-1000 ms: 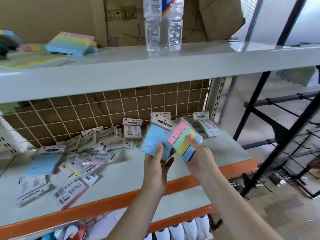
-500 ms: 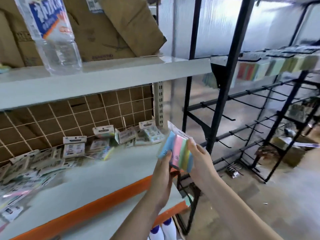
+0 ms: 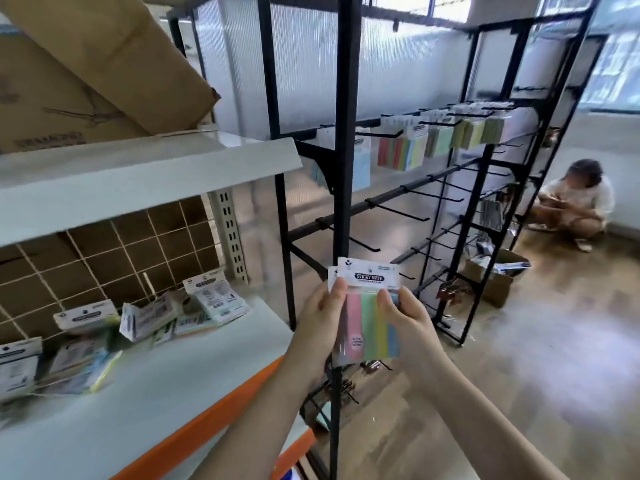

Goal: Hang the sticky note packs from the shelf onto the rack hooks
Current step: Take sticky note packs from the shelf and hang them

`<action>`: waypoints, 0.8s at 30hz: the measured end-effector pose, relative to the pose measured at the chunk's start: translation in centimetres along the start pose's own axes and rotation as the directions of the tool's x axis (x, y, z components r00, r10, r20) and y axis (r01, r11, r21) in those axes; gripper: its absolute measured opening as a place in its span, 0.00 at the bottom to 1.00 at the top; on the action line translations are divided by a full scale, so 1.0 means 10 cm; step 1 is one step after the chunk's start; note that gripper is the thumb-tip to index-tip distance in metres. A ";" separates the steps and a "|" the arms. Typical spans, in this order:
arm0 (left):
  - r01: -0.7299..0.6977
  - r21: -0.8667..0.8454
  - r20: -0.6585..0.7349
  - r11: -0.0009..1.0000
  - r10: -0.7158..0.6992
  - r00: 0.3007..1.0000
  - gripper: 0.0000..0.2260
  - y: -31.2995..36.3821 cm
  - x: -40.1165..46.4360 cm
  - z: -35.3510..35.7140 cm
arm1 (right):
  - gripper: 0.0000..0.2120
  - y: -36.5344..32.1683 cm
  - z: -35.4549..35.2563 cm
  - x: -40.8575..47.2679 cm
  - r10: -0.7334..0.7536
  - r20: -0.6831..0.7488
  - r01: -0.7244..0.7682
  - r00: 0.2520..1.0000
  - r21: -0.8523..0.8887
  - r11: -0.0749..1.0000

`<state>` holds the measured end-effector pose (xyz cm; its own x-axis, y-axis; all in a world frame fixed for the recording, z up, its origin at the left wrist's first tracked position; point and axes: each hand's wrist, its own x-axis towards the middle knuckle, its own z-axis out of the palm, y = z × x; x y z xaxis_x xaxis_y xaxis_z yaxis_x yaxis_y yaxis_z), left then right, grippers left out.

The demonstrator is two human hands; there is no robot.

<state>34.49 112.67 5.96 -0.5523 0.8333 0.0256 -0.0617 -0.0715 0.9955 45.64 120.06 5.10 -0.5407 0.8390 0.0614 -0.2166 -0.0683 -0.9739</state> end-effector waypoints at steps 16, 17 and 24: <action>-0.245 -0.247 -0.179 0.938 0.204 0.962 0.24 0.32 1.32 1.05 | 0.04 -0.49 -0.88 1.37 -0.246 -0.055 0.249 0.968 0.064 0.966; -0.277 -0.232 -0.217 0.932 0.228 0.949 0.23 0.33 1.42 1.07 | 0.04 -0.51 -0.95 1.48 -0.249 -0.072 0.253 0.966 0.048 0.966; -0.442 -0.010 -0.326 0.897 0.415 0.850 0.14 0.42 1.95 1.11 | 0.12 -0.65 -1.22 2.09 -0.279 -0.135 0.266 0.951 -0.109 0.958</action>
<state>32.75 134.69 11.68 -0.7658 0.4996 0.4050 0.1806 -0.4374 0.8810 45.68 144.63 10.09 -0.3439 0.8895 0.3009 -0.2626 0.2165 -0.9403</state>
